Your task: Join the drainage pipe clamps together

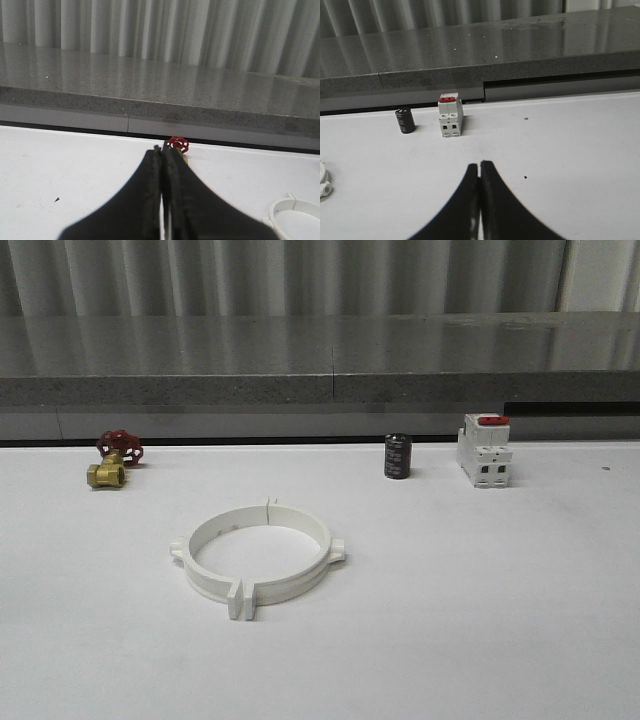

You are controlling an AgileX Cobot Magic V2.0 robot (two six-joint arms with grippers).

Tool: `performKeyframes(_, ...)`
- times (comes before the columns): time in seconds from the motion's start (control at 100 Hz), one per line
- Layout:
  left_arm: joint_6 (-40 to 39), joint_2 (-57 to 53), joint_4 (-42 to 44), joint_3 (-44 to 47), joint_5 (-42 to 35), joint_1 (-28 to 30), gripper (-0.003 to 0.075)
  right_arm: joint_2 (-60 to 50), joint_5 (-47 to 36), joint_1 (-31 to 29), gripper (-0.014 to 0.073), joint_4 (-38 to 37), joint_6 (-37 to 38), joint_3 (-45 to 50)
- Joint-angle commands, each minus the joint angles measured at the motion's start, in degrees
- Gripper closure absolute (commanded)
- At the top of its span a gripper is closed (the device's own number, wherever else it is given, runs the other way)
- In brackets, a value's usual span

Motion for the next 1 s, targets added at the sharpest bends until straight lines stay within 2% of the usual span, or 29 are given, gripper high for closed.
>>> performKeyframes(0.0,0.14,0.42,0.79,1.94,-4.72,0.18,0.0740,-1.11,-4.86,-0.38,0.0662,-0.07,-0.46,-0.90)
performKeyframes(0.99,0.14,0.42,0.79,1.94,-4.72,0.18,0.0740,-1.11,-4.86,-0.38,0.0662,-0.07,-0.46,-0.90)
